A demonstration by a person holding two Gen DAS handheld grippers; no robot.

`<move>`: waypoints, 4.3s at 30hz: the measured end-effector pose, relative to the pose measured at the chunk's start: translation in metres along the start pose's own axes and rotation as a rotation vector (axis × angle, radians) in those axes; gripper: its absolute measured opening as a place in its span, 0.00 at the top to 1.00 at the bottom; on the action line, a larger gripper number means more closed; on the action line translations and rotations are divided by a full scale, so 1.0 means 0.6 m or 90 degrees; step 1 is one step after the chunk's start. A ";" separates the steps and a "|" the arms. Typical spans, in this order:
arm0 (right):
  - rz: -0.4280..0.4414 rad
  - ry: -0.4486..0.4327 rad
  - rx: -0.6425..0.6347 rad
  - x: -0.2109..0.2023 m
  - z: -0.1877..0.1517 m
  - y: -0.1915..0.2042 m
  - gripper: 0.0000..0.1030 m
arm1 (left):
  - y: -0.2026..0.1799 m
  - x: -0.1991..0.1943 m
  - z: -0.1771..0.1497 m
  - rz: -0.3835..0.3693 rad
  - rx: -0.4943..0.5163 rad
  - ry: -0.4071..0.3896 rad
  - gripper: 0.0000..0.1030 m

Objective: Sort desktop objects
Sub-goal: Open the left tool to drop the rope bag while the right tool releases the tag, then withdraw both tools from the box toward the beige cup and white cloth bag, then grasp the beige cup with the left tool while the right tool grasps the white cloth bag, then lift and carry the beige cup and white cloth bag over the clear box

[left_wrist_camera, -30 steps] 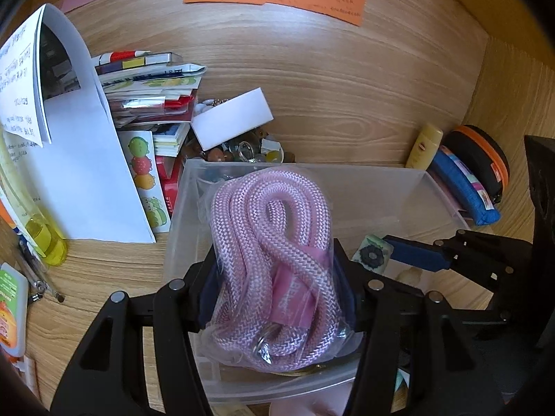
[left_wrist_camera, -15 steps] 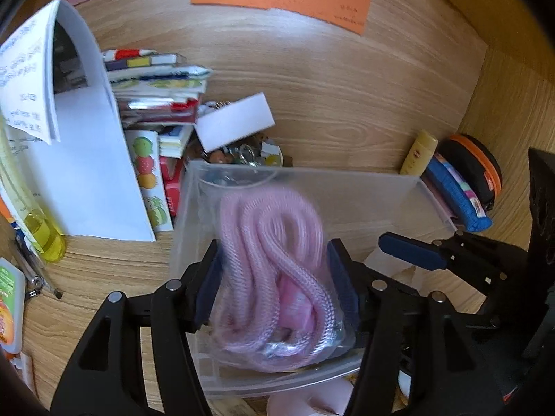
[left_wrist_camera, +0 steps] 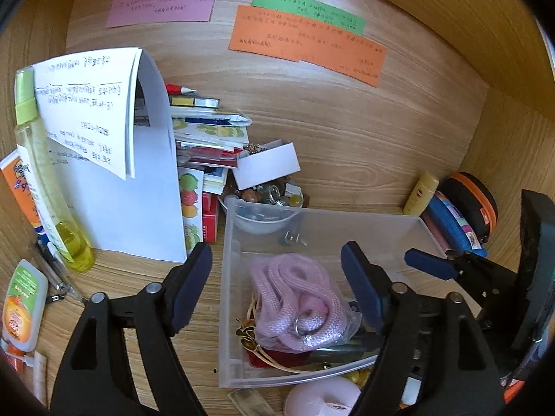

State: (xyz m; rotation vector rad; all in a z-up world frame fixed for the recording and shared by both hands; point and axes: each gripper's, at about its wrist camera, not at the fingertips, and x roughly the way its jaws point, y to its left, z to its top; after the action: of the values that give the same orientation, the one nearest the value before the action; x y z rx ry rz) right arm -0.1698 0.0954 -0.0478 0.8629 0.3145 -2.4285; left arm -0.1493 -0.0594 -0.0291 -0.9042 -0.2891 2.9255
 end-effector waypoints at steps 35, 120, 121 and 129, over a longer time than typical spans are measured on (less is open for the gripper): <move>-0.049 -0.031 0.037 -0.138 -0.094 -0.054 0.20 | -0.005 -0.144 -0.177 0.074 0.132 0.059 0.04; 0.095 -0.078 0.143 -0.183 -0.178 -0.097 0.78 | -0.118 -0.118 -0.220 -0.122 0.173 0.064 0.36; 0.101 -0.079 0.141 -0.186 -0.178 -0.099 0.78 | -0.118 -0.119 -0.221 -0.123 0.172 0.064 0.36; 0.081 0.035 0.090 -0.168 -0.208 -0.092 0.75 | -0.120 -0.117 -0.221 -0.125 0.177 0.065 0.36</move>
State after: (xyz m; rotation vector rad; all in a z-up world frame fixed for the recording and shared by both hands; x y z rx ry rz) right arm -0.0708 0.2305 -0.0771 0.9813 0.1061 -2.3337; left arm -0.0159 0.0238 -0.0831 -0.9199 0.0346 2.6432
